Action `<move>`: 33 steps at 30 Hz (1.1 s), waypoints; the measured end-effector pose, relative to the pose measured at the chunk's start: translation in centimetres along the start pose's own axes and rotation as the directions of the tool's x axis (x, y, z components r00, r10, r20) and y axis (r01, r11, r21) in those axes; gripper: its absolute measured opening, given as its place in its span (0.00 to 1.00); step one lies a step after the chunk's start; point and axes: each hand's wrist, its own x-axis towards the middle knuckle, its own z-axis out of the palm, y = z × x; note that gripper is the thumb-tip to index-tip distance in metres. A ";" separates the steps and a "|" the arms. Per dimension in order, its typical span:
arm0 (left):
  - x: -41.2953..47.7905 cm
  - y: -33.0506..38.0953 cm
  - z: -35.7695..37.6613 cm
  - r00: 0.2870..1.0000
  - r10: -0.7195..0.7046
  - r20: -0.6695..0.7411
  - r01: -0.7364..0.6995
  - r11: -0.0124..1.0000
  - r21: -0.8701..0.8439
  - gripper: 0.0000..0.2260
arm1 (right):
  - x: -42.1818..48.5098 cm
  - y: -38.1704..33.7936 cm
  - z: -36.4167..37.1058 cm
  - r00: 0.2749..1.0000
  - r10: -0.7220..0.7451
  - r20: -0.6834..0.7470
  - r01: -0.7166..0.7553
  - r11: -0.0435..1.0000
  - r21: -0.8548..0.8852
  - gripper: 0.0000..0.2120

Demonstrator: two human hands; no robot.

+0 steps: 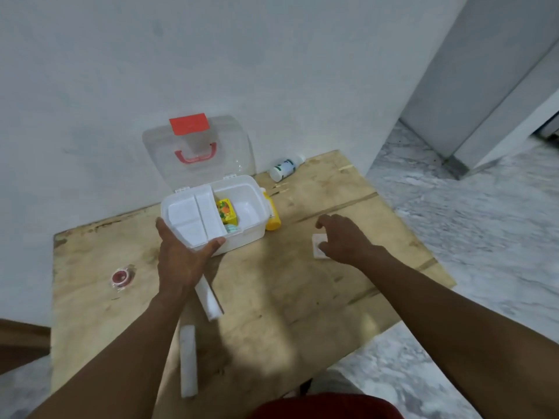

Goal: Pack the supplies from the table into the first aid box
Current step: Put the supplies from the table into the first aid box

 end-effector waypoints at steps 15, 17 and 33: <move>-0.6 1.1 -0.2 0.997 -0.043 0.064 0.048 0.995 -0.083 0.46 | 1.4 7.9 0.9 0.980 -0.039 0.194 0.084 0.969 -0.231 0.23; -0.7 1.3 -0.1 0.997 -0.045 0.067 0.051 0.994 -0.092 0.46 | 1.4 7.8 0.4 0.981 -0.068 0.180 0.098 0.982 -0.163 0.24; 0.0 0.3 -1.4 0.992 0.044 0.119 -0.023 0.985 -0.171 0.47 | 2.6 -6.2 -5.8 0.984 -0.144 -0.100 0.154 0.984 0.093 0.25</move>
